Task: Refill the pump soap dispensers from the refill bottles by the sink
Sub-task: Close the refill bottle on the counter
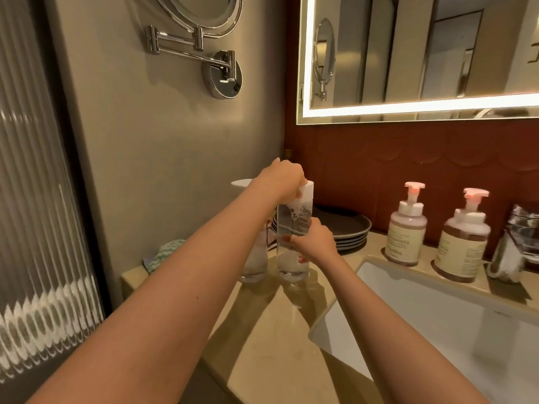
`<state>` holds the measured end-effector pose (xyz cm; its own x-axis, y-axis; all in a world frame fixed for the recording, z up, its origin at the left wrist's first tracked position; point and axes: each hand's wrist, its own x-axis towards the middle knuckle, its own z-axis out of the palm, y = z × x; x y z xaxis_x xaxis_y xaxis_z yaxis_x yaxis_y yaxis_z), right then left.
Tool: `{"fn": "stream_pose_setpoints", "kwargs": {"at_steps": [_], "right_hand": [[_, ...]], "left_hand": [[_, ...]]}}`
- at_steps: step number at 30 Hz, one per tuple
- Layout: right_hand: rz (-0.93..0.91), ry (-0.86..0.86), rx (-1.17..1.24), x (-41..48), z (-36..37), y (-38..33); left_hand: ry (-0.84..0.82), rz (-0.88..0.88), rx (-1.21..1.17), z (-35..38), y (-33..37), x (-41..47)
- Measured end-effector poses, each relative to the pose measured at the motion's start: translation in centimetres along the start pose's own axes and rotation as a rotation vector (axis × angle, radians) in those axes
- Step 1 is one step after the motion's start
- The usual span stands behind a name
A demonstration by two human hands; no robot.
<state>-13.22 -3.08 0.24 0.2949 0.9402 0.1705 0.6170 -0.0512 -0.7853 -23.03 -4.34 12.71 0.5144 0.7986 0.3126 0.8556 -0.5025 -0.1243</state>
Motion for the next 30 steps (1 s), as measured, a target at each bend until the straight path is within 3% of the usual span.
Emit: {"fn": "stream_pose_setpoints", "kwargs": {"at_steps": [8, 20, 24, 27, 30], "right_hand": [[0.006, -0.010, 0.061, 3.2, 2.4, -1.2], [0.074, -0.048, 0.052, 3.3, 2.7, -1.8], [0.181, -0.073, 0.092, 2.6, 1.6, -0.9], [0.172, -0.044, 0.095, 1.9, 0.0, -0.3], [0.170, -0.003, 0.151, 0.7, -2.1, 0.1]], "left_hand": [[0.021, 0.006, 0.214, 1.0, -1.5, 3.0], [0.017, -0.035, 0.183, 1.6, -2.2, 3.3], [-0.018, -0.064, 0.123, 1.5, -2.2, 2.7], [0.087, -0.043, 0.093, 1.7, -1.9, 2.3], [0.222, 0.034, -0.239, 1.4, -0.2, 1.5]]}}
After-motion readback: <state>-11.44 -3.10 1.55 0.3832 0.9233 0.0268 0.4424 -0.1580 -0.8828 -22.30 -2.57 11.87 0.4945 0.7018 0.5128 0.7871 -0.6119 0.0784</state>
